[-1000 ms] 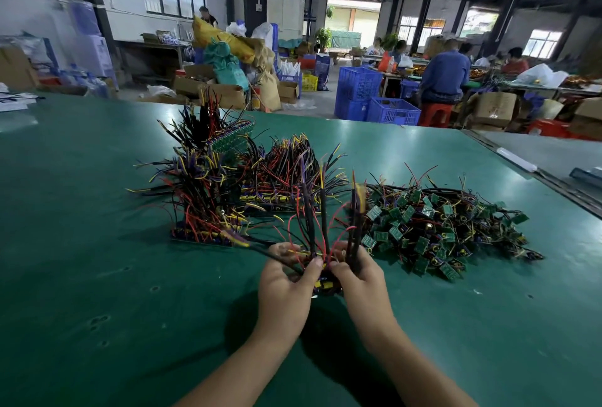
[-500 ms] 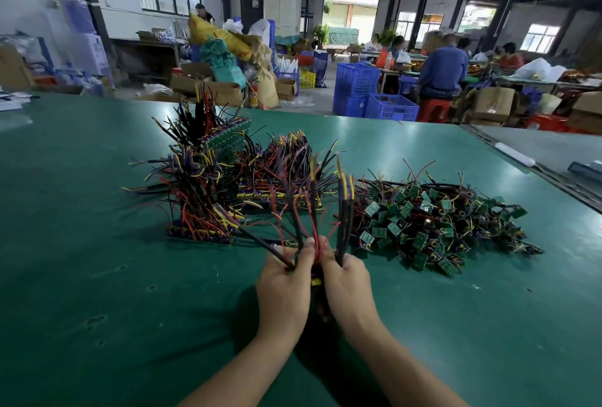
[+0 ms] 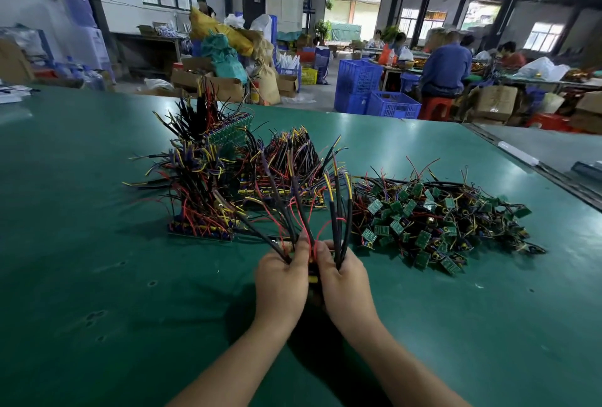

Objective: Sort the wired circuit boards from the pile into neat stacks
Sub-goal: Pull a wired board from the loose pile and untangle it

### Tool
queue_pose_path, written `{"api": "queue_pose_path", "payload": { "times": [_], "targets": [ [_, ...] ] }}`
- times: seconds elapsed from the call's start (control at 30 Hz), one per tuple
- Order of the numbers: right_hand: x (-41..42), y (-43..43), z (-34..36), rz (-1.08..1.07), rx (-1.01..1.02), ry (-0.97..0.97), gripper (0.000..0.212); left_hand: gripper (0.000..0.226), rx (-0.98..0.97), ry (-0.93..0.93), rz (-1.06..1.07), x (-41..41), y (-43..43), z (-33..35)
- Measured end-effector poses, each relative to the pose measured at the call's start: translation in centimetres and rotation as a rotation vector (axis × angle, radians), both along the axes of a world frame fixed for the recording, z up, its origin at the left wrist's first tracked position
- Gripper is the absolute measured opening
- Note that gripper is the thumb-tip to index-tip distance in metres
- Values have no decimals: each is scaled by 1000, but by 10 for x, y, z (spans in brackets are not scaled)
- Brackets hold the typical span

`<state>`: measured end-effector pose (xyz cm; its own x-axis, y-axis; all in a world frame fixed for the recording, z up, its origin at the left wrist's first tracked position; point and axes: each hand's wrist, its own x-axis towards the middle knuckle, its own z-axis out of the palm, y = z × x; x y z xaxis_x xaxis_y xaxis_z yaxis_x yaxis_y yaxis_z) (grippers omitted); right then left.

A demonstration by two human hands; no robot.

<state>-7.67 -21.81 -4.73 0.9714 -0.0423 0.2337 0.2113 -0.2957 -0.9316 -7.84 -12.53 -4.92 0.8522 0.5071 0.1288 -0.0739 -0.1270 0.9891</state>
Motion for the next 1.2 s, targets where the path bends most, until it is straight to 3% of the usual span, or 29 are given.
{"api": "queue_pose_path", "payload": {
  "times": [0.17,0.37,0.53,0.73,1.2],
  "targets": [
    [-1,3,2,56,-9,88,22,33,-131,22,19,2,0,-1],
    [-11,11,3,75,-210,-134,14,57,-451,114,133,2,3,7],
    [-12,12,3,120,-206,-173,12,58,-434,171,221,6,6,10],
    [-12,12,0,125,-144,-134,8,49,-512,159,166,11,4,11],
    [-13,13,-3,144,-126,-98,22,32,-645,248,75,13,7,4]
  ]
}}
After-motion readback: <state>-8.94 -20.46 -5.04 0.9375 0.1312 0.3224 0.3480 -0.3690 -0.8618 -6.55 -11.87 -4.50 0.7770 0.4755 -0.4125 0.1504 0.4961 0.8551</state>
